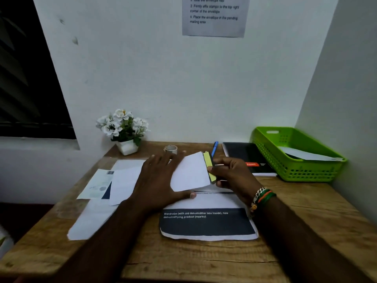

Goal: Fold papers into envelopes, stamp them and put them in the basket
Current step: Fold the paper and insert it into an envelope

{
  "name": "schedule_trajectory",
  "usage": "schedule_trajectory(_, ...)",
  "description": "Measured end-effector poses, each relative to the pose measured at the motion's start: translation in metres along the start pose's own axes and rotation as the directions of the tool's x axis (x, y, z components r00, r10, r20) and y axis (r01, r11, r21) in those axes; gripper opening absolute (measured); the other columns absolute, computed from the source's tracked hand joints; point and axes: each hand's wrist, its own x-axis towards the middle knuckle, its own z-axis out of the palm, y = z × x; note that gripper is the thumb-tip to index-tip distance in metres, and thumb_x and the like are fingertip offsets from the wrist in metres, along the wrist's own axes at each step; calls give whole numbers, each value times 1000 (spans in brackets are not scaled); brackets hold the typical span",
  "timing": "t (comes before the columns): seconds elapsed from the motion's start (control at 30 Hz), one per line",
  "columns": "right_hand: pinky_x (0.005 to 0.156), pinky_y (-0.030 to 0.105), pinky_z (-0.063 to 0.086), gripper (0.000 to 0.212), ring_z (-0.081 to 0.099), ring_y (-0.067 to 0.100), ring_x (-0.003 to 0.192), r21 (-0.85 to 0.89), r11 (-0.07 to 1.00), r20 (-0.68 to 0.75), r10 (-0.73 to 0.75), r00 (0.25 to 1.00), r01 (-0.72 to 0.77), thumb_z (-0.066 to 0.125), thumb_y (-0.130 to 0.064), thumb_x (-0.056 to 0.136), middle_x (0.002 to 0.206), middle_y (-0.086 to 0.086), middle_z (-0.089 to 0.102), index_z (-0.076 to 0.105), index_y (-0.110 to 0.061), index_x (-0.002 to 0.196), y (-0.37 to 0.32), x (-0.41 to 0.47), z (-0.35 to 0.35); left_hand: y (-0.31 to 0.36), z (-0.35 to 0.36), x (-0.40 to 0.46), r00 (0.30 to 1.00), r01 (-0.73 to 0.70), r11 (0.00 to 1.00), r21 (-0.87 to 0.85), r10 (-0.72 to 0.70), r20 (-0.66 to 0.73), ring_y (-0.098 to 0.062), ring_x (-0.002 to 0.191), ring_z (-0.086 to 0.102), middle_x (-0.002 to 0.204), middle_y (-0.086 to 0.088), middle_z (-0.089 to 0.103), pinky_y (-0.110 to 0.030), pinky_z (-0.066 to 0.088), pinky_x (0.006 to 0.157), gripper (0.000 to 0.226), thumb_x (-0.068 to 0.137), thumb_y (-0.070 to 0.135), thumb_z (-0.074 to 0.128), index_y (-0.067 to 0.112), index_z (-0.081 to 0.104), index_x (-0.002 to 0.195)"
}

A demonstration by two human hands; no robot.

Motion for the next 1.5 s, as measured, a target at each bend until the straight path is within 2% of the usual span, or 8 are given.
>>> schedule_trajectory(0.13, 55, 26, 50, 9, 57, 14, 56, 14, 1000, 12, -25, 1000, 25, 76, -5, 87, 77, 11, 70, 75, -13, 89, -2, -2, -4, 3, 0, 0, 1000, 1, 998, -58, -2, -30, -19, 140, 38, 153, 8, 40, -43, 30, 118, 119, 59, 100, 51, 39, 25, 159)
schedule_trajectory(0.27, 59, 26, 51, 14, 60, 11, 60, -38, 999, 21, -38, 999, 39, 76, -11, 88, 75, 5, 73, 77, -23, 80, -2, -2, -6, 5, 1, 0, 1000, -13, 999, -42, 12, -29, -18, 141, 35, 153, 12, 36, -44, 25, 121, 119, 60, 100, 49, 40, 24, 160)
schedule_trajectory(0.37, 61, 25, 51, 3, 58, 10, 64, -43, 999, 32, -29, 999, 31, 76, -17, 89, 76, 2, 70, 75, -16, 92, -2, -3, -7, 6, 2, 0, 1000, -11, 999, -43, 11, -9, -18, 147, 30, 155, 14, 32, -44, 17, 125, 120, 61, 102, 46, 41, 21, 161)
schedule_trajectory(0.6, 74, 35, 49, 23, 58, 20, 80, -23, 1000, 52, -1, 999, 2, 66, -32, 97, 87, 9, 63, 72, -9, 99, -1, -2, -3, 8, 1, 0, 1000, -28, 999, -39, 28, -2, -17, 148, 25, 157, 14, 28, -44, 15, 126, 123, 58, 106, 44, 43, 18, 160)
schedule_trajectory(0.87, 56, 26, 54, 24, 62, 12, 66, 64, 998, 39, -14, 999, 11, 64, -26, 99, 75, 3, 65, 69, -16, 78, 0, 1, 1, 10, -1, -2, 997, -70, 997, -30, 70, -26, -15, 146, 25, 155, 12, 31, -44, 15, 124, 121, 59, 104, 45, 42, 20, 160)
schedule_trajectory(1.07, 57, 25, 54, 27, 66, 13, 69, 99, 995, 27, -1, 1000, -2, 65, -22, 98, 86, 7, 72, 71, 3, 106, 1, 1, -1, 11, -1, -3, 997, -76, 995, -59, 75, -32, -13, 146, 22, 156, 12, 31, -43, 13, 124, 122, 58, 103, 48, 42, 20, 160)
schedule_trajectory(1.4, 80, 36, 55, 20, 66, 22, 91, 201, 977, 99, 57, 993, -76, 62, -22, 99, 103, 9, 73, 78, -13, 106, 5, 4, -4, 12, -2, -2, 994, -89, 989, -115, 80, -81, -11, 144, 29, 152, 16, 34, -44, 21, 123, 111, 64, 98, 54, 41, 31, 156)
schedule_trajectory(1.5, 78, 35, 57, 21, 68, 21, 87, 214, 973, 106, 67, 992, -89, 62, -21, 99, 102, 8, 74, 77, -12, 108, 4, 3, -4, 11, -1, -2, 994, -90, 989, -118, 82, -72, -11, 145, 29, 153, 16, 34, -43, 18, 124, 114, 62, 99, 54, 40, 31, 157)
